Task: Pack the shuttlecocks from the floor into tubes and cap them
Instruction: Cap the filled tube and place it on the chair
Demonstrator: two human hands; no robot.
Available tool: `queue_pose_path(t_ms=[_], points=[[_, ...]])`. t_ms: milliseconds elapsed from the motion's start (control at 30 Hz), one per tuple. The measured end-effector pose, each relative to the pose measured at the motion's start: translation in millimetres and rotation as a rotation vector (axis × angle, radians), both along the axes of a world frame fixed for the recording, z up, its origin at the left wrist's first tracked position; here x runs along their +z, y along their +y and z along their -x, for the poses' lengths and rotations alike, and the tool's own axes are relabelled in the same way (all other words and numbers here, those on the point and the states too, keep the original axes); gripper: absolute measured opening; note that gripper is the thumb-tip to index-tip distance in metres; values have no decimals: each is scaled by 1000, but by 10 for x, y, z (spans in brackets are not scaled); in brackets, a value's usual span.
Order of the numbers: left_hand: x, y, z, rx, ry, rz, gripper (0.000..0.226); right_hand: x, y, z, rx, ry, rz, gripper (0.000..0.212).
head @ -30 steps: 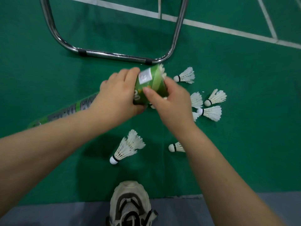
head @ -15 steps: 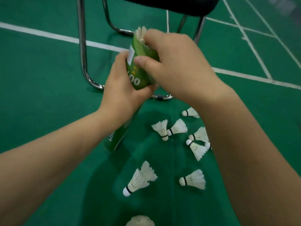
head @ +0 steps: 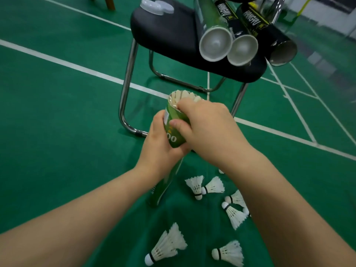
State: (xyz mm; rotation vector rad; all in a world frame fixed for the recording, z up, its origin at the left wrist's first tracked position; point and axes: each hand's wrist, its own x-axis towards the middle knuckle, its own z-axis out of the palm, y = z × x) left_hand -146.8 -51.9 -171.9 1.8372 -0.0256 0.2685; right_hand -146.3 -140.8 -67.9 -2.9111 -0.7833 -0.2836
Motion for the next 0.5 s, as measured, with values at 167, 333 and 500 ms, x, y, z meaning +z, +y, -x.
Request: queue_pose_path(t_ms=[167, 333, 500], points=[[-25, 9, 83, -26, 20, -17, 77, 12, -6, 78, 8, 41, 58, 16], [-42, 9, 202, -40, 40, -31, 81, 142, 12, 110, -18, 296, 192, 28], [157, 72, 331, -122, 181, -155, 78, 145, 25, 207, -57, 354, 175, 18]])
